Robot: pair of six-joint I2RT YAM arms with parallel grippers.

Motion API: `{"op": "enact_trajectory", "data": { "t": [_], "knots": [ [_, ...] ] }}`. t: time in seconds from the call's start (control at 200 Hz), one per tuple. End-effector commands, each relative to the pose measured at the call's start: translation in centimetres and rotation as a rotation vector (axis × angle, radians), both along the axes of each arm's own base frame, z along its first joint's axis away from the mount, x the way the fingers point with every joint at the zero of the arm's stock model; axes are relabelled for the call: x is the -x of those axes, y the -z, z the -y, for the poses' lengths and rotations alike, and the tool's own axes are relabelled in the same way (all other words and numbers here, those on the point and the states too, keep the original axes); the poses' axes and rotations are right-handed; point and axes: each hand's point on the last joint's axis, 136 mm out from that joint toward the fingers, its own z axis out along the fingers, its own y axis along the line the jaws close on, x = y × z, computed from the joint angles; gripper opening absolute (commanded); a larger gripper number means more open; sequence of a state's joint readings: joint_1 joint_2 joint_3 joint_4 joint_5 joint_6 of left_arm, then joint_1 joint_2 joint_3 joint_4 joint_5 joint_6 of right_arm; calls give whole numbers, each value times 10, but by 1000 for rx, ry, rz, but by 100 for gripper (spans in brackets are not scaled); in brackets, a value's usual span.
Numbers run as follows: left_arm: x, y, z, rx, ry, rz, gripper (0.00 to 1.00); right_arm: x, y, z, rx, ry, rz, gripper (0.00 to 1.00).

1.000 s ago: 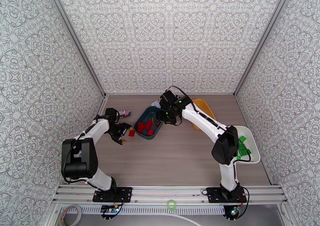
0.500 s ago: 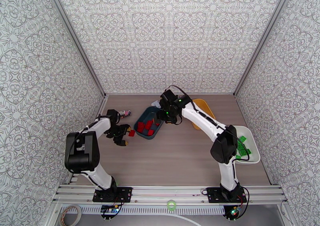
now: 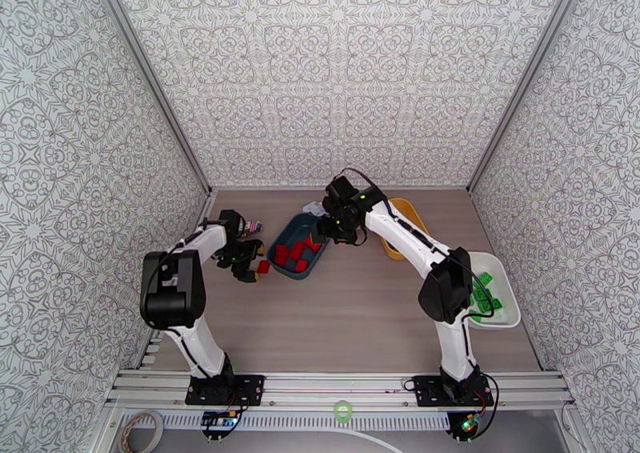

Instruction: Sort the legos into containers by color

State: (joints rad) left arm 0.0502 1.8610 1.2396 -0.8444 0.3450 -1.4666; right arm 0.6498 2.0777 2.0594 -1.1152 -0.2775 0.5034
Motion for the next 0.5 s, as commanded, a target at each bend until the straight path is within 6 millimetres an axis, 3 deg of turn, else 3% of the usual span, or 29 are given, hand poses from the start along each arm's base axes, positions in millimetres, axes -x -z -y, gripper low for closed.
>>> {"op": "enact_trajectory", "data": {
  "t": [0.0,0.24,0.495],
  "knots": [
    [3,1,8,15,-6,-56,84,-6,-4,3,-13,-4,0,71],
    [-3,6,8,11,8,-91,83,-6,-4,5,-12,-1,-2,70],
    [11,16,10,22,0,-134,75,-8,-7,8,-16,13,10,70]
  ]
}}
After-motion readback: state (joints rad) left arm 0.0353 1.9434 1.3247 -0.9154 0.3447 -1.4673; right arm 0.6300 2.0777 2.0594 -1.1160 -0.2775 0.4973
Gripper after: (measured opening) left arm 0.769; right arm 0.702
